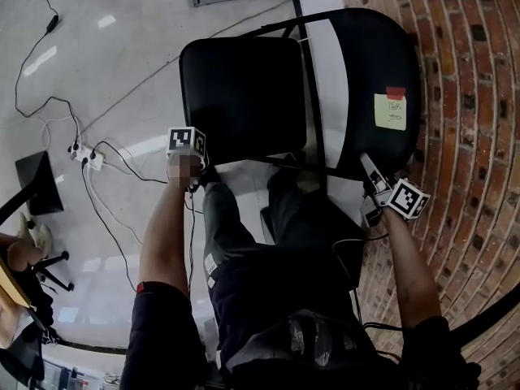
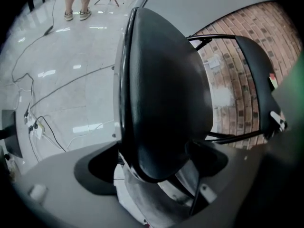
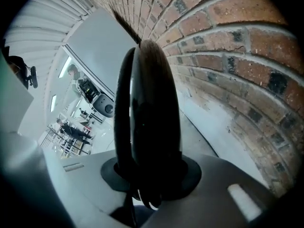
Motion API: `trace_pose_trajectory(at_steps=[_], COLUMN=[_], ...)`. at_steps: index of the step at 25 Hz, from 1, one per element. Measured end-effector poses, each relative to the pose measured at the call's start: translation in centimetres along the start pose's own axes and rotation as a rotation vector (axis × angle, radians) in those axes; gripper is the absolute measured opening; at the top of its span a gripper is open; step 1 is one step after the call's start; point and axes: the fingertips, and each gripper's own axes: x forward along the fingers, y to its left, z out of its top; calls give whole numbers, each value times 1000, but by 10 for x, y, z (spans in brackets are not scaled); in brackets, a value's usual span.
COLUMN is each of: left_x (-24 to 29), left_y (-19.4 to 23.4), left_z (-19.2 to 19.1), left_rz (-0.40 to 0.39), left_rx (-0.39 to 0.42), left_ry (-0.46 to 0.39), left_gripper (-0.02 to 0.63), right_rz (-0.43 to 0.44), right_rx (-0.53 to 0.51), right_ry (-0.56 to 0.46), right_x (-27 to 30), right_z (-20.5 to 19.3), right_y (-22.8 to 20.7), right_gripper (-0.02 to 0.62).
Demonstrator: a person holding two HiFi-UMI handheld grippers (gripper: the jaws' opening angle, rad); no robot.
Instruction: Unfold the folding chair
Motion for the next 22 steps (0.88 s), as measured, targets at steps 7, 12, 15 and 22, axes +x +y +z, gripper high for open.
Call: trace_pose_trajectory(at_steps=[7, 12, 15, 22], left_x=[-2, 0, -3, -23], left_y=[29, 28, 35, 37], left_z=[-8, -13, -12, -21], left_rz=[23, 17, 40, 108], left_rx=[12, 30, 43, 104], left_ry=[0, 8, 13, 7], left_gripper=[417, 394, 386, 208], right_rz=[11, -5, -14, -217], right_rx=[-63, -40, 35, -81], right_ry=[24, 30, 24, 159], right_x=[17, 17, 19, 2], right_z=[-17, -19, -20, -24], right_y=[33, 31, 31, 14], right_gripper=[95, 101, 131, 255])
